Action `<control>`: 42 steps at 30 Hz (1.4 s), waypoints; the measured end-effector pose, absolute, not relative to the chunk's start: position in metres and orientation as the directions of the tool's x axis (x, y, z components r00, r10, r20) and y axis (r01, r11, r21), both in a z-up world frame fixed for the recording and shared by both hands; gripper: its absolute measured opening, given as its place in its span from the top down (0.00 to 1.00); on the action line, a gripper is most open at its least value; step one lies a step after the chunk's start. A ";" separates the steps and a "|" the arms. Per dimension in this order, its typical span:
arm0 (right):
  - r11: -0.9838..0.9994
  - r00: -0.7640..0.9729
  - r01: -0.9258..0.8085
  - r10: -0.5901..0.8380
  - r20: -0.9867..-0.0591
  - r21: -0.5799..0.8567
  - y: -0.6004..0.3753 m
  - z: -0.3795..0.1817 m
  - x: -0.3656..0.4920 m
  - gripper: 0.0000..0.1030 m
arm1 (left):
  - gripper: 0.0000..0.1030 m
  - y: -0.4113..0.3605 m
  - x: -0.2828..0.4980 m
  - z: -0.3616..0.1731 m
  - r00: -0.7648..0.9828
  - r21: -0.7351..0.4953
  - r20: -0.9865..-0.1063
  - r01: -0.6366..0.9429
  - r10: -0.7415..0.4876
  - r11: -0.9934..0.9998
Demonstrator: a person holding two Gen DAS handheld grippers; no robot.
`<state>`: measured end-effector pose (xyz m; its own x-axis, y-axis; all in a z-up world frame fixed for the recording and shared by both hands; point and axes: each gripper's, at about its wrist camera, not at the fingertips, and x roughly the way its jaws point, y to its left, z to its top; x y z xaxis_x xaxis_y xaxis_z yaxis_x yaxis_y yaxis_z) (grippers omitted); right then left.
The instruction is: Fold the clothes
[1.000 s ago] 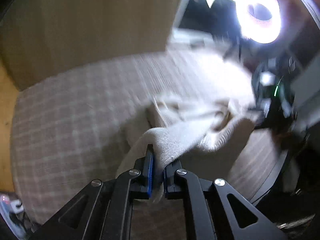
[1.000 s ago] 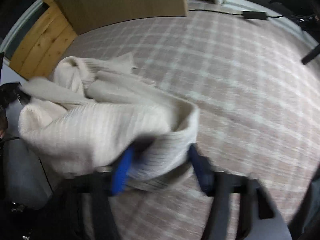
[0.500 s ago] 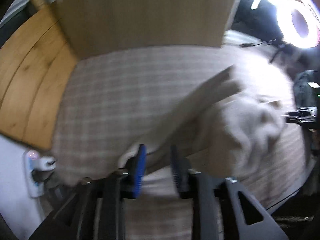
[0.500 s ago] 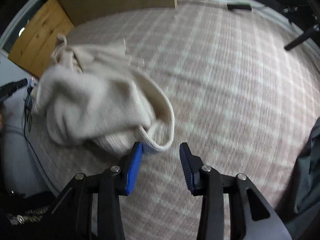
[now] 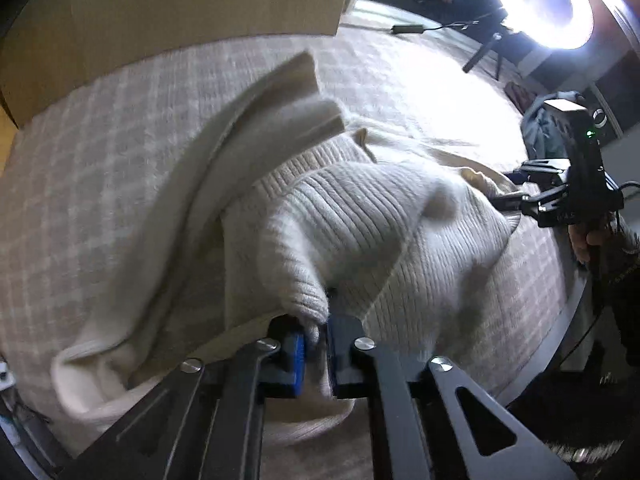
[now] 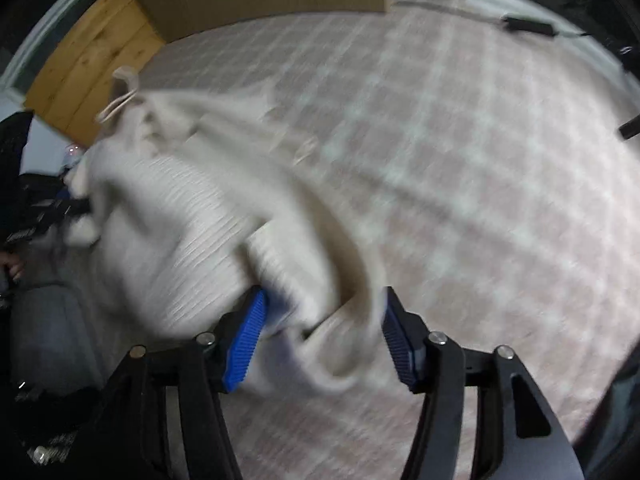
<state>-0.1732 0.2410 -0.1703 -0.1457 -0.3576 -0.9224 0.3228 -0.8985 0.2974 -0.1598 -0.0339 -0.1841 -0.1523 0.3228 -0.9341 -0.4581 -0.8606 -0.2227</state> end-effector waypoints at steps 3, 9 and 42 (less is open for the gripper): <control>-0.893 -0.166 0.375 -0.328 -0.930 0.248 0.234 -0.157 -0.154 0.49 | 0.93 -0.067 -0.148 -0.175 -0.169 -0.216 -0.935 -0.425 0.311 -0.879; -0.891 -0.246 0.375 -0.361 -0.899 0.255 0.238 -0.129 -0.152 0.48 | 0.93 -0.108 -0.131 -0.179 -0.164 -0.210 -0.945 -0.363 0.284 -0.908; -0.929 -0.854 0.344 -0.249 -0.458 -0.135 0.225 0.245 -0.113 0.94 | 0.94 -0.077 -0.093 0.202 -0.843 0.251 -0.482 -0.396 0.241 -0.883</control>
<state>-0.1129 0.2255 0.2453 -0.8535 -0.2493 -0.4576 0.3437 -0.9293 -0.1350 -0.0934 -0.0766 0.2020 -0.8427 0.2406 -0.4817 -0.3957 -0.8834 0.2511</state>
